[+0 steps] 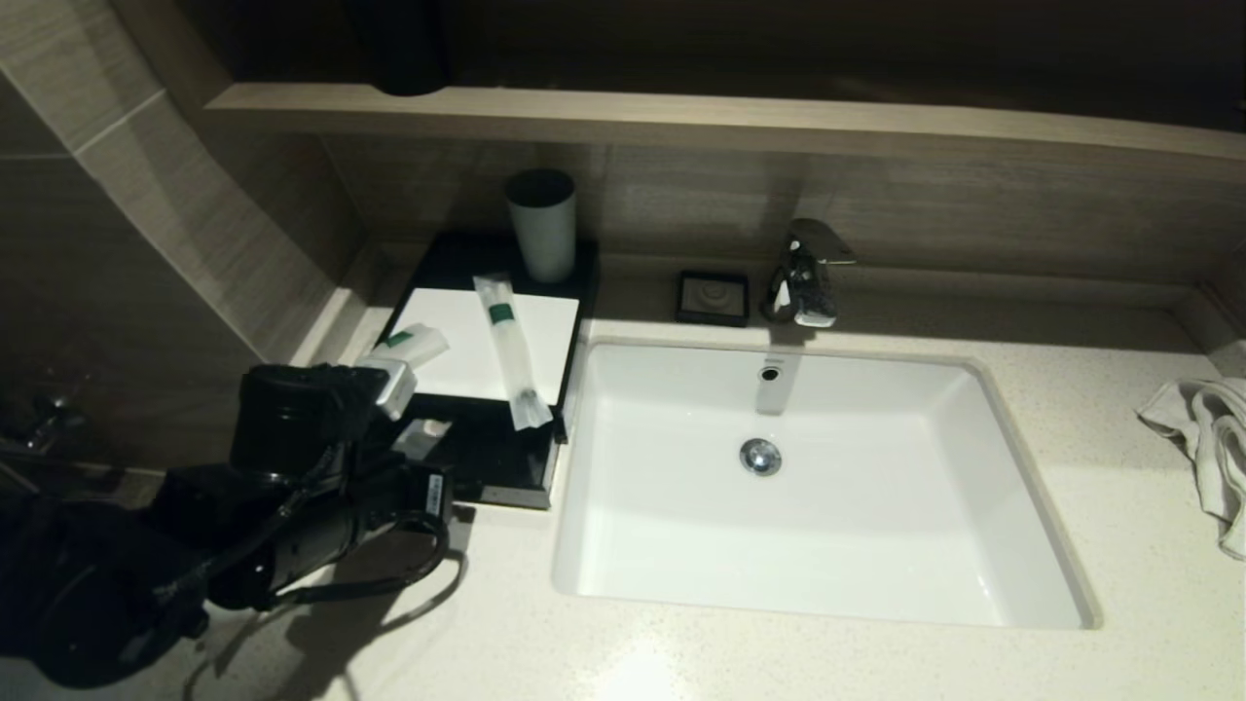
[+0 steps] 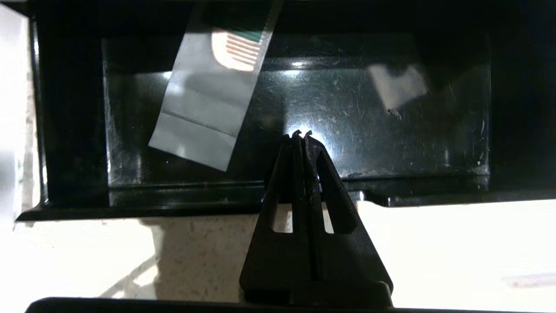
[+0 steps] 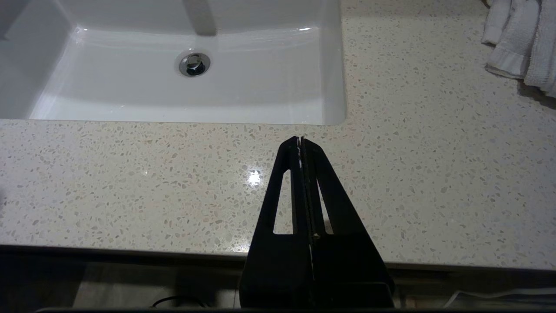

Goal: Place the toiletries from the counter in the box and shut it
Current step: Open the drawer

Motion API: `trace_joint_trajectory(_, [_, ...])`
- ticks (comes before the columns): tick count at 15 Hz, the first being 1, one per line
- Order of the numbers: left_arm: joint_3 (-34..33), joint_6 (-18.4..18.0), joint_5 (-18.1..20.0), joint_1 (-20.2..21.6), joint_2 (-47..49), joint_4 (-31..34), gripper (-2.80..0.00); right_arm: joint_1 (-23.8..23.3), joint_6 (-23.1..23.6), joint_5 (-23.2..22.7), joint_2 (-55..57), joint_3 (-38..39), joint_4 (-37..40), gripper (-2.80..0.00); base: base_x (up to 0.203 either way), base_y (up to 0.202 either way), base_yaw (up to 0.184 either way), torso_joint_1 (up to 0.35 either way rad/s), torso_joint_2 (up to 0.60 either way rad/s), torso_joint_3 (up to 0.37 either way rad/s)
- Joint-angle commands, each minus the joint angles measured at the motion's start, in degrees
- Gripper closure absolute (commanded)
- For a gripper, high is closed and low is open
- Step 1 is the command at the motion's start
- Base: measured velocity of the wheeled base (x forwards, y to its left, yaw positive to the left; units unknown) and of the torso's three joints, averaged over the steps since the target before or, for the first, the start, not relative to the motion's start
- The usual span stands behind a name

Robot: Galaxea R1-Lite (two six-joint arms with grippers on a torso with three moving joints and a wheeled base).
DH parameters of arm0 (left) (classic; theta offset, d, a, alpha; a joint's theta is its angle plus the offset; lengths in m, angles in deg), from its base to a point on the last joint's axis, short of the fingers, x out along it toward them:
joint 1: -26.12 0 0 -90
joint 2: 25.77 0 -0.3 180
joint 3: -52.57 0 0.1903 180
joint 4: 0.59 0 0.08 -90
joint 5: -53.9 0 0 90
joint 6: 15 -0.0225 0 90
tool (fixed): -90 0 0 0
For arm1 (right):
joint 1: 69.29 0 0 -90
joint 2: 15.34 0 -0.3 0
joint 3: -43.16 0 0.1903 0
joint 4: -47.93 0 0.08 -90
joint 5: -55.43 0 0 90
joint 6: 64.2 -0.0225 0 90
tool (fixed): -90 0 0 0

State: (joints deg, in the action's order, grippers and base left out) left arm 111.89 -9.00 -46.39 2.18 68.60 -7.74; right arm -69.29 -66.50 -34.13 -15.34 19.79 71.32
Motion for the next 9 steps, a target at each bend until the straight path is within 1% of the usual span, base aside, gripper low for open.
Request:
trace_joint_trajectory(1, [-1.04,0.07,-0.09,-0.05,-1.65,-0.16,0.00,0.00,0.02,0.00,0.09,0.00,-0.02,0.00,0.000,0.000,0.000,0.000,0.00,0.000])
trace_joint_trajectory(4, [-1.96,0.07,-0.09,-0.05,-1.82,0.03,0.00,0.00,0.02,0.00,0.09,0.00,-0.02,0.00,0.000,0.000,0.000,0.000,0.00,0.000])
trace_joint_trajectory(9, [-2.55,-0.08,0.00,-0.81,-3.30,3.65,0.00,0.00,0.02,0.00,0.09,0.00,0.06,0.00,0.000,0.000,0.000,0.000,0.00,0.000])
